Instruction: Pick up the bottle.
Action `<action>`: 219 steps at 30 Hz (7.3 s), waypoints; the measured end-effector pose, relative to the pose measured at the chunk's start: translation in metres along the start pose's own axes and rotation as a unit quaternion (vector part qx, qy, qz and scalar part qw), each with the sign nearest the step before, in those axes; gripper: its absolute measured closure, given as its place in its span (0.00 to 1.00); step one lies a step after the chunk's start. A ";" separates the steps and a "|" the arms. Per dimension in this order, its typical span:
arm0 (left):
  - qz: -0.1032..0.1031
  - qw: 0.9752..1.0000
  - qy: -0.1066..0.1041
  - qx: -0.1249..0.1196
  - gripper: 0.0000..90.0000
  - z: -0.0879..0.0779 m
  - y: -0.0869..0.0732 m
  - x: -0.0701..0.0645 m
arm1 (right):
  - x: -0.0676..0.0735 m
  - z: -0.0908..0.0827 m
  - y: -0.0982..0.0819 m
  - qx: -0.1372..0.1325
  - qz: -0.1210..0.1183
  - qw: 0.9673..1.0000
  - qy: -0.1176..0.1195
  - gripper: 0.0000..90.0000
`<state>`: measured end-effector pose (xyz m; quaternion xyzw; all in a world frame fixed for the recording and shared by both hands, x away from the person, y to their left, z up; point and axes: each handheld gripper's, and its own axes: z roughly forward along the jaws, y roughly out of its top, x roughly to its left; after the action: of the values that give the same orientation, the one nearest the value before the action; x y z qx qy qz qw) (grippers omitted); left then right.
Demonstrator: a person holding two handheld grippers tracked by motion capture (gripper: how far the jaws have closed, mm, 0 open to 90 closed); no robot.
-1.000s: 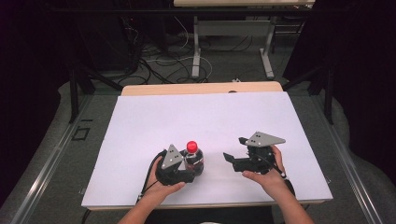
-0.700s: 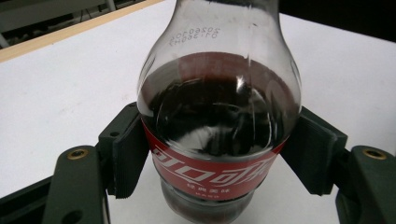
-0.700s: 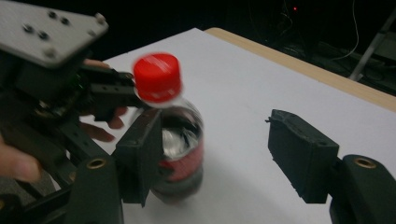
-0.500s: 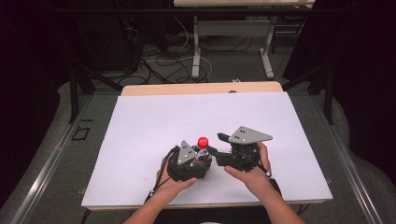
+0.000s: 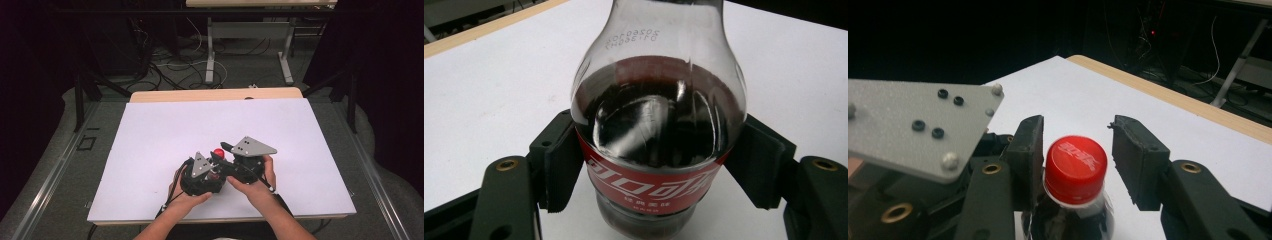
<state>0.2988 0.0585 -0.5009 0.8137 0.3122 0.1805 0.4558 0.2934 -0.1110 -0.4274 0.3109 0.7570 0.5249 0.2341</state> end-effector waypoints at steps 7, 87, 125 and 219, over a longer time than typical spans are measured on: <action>-0.005 1.000 -0.003 -0.001 0.33 -0.001 -0.001 -0.001 | 0.009 0.007 -0.002 -0.012 -0.009 1.000 -0.023 0.66; 0.005 0.998 -0.069 -0.009 0.34 -0.021 0.004 0.002 | -0.027 0.007 0.003 -0.038 -0.074 0.979 0.186 0.68; -0.006 0.999 -0.046 -0.016 0.34 -0.024 0.004 0.006 | 0.002 -0.001 -0.001 -0.042 -0.023 0.998 0.051 0.67; 0.000 0.999 -0.038 -0.016 0.34 -0.025 0.002 0.011 | -0.016 0.007 0.011 -0.012 -0.069 0.987 0.143 0.68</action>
<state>0.2929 0.0804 -0.4861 0.8125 0.2919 0.1542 0.4805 0.3123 -0.1150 -0.4189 0.1768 0.7961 0.5556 0.1622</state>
